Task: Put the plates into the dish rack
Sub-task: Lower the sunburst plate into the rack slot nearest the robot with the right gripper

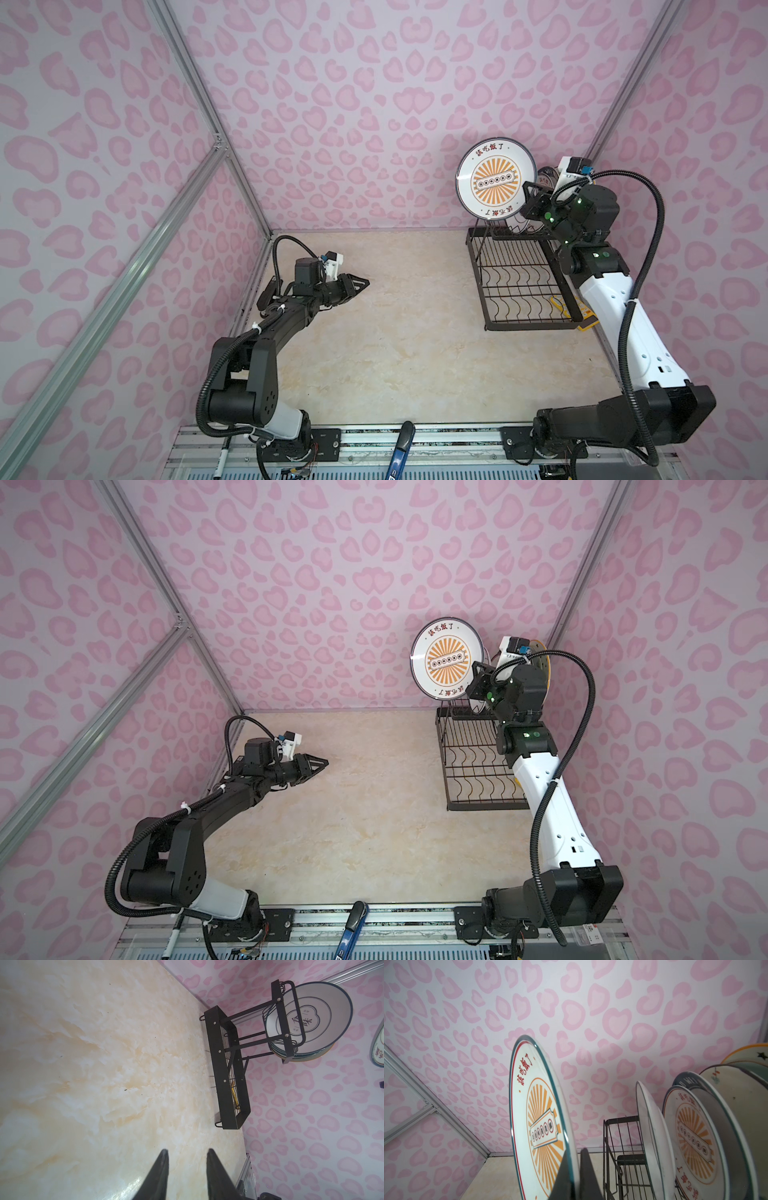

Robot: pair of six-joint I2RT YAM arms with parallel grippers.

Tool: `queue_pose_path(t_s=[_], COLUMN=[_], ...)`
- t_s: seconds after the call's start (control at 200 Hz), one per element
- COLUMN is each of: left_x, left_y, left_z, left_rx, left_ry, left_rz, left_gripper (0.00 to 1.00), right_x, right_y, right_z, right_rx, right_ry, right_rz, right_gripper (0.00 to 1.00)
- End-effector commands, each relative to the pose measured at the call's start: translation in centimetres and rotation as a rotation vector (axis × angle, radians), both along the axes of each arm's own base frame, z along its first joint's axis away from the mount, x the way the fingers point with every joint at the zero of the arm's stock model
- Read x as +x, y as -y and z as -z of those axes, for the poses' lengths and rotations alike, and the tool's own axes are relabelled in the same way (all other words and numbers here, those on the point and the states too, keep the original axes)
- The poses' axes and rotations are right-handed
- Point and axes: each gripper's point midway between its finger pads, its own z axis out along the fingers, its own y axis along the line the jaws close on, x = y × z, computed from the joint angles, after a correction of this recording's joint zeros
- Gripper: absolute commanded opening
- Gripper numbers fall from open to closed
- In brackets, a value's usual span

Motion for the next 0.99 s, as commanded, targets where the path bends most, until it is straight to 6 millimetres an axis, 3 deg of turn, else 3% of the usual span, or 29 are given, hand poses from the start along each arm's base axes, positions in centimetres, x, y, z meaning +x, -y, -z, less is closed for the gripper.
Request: queue_pose_path(t_s=[0.0, 0.42, 0.655, 0.99], left_x=[0.2, -0.4, -0.6, -0.7], left_y=[0.2, 0.1, -0.1, -0.1], left_z=[-1.2, -1.7, -1.9, -1.7], left_rx=[0.004, 0.053, 0.076, 0.089], left_ry=[0.044, 0.058, 0.064, 0.063], left_rz=[0.007, 0.001, -0.001, 0.0], left_gripper=[0.34, 0.34, 0.35, 0.34], right_x=[-0.3, -0.2, 1.1, 2.7], right_y=[1.5, 4.3, 5.9, 5.0], right_z=[-0.7, -1.6, -2.1, -1.8], right_rx=[-0.028, -0.16, -0.25, -0.432], right_ry=[0.029, 0.014, 0.001, -0.064], right_rz=[0.084, 0.246, 0.351, 0.495], right_gripper=[0.0, 0.0, 0.0, 0.0])
